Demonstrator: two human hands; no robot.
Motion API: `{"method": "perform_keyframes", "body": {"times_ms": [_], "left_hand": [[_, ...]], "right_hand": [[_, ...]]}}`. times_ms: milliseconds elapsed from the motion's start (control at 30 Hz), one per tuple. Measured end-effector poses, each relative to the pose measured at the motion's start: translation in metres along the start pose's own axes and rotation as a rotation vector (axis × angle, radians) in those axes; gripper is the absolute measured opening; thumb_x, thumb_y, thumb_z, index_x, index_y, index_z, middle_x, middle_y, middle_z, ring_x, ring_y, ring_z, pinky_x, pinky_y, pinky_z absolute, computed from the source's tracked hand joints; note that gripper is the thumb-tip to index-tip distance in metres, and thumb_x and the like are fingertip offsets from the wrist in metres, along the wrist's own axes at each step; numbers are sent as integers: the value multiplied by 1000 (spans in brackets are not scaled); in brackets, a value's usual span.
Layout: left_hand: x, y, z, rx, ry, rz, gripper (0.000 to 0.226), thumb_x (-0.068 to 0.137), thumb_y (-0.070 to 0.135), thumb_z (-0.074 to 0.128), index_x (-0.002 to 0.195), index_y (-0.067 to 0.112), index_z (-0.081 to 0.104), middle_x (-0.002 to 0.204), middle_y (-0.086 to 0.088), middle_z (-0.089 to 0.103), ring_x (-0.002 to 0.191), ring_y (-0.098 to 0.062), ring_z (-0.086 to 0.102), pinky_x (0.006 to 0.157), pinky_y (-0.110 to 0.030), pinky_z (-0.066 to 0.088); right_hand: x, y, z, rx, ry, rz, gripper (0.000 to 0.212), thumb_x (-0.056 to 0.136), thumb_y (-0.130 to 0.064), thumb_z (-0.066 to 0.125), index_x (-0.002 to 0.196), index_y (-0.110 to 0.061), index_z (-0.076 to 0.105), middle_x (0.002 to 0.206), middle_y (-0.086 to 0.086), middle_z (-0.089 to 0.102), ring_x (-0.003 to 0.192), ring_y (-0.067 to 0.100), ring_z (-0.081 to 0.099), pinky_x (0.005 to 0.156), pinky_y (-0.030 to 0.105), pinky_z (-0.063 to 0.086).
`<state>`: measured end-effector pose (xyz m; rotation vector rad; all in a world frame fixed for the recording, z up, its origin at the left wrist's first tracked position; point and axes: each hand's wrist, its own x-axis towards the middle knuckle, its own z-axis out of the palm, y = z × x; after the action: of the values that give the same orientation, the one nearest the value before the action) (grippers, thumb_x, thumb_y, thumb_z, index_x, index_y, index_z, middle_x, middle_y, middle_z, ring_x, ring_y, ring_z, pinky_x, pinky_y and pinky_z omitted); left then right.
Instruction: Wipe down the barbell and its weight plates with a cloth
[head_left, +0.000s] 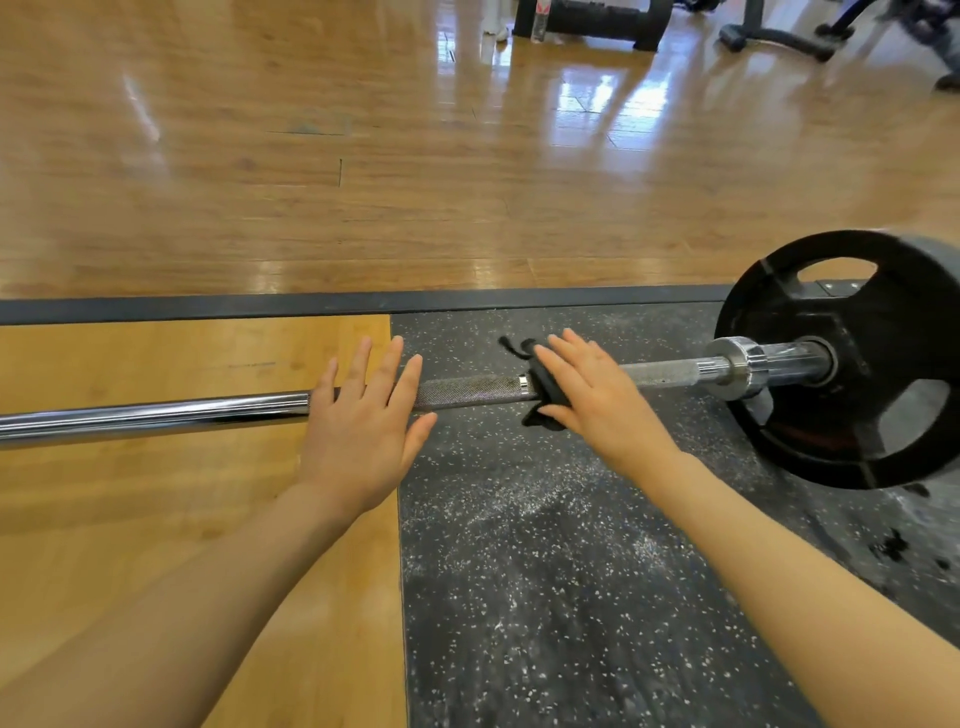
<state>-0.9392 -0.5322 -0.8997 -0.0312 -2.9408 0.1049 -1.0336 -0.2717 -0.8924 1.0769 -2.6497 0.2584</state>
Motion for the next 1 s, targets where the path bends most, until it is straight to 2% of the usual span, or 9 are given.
{"method": "perform_keyframes", "body": {"times_ms": [67,133,233,400,600,700,867,1000], "left_hand": [[-1,1,0,1,10,2,63,98,52,24,143,13,46,151,-12,40,141,-36,34,109,-55,27],[-3,2,-2,-8,8,0,63,98,51,24,142,13,47,150,-12,41,140,-36,35,109,-55,27],[-5,3,-5,-28,0,-4,64,97,52,23,142,13,48,149,-12,42,140,-37,35,109,-55,28],[-8,4,-7,-34,-16,-11,65,97,52,21,143,14,48,150,-12,41,140,-37,34,110,-54,28],[-10,5,-5,-14,-23,-11,65,97,52,20,144,15,46,152,-11,39,141,-36,32,110,-54,28],[-11,6,-3,-10,-22,-13,64,98,52,21,145,15,44,153,-10,37,143,-35,30,111,-53,27],[-15,8,-3,-31,-19,-26,63,98,51,22,141,14,50,149,-10,43,141,-35,34,110,-53,28],[-19,14,-7,-63,-9,-51,63,98,51,23,131,12,59,140,-10,54,136,-35,41,107,-54,30]], "right_hand": [[6,-12,4,-39,-7,-64,68,86,-27,70,145,-8,42,148,20,41,139,38,35,115,51,25],[6,-14,3,-97,2,-58,67,85,-29,71,145,-12,44,147,17,44,139,36,38,114,52,26],[0,-4,-2,-172,1,-57,62,83,-30,75,138,-12,52,140,15,52,135,33,44,112,55,31],[-9,14,-11,-209,-55,-59,62,82,-32,75,136,-10,55,137,15,55,132,34,47,111,55,32],[-42,56,-31,-108,-60,211,64,81,-17,76,138,-4,51,139,22,51,135,41,41,111,56,27],[-45,61,-34,-35,-103,240,63,87,-15,70,143,-3,44,146,21,43,140,40,32,116,52,23],[-47,51,-35,127,-91,310,60,95,-21,59,149,-14,35,154,11,34,146,27,24,117,38,19],[-51,36,-35,211,-91,422,59,98,-26,55,151,-24,31,157,9,30,144,25,26,111,39,28]]}}
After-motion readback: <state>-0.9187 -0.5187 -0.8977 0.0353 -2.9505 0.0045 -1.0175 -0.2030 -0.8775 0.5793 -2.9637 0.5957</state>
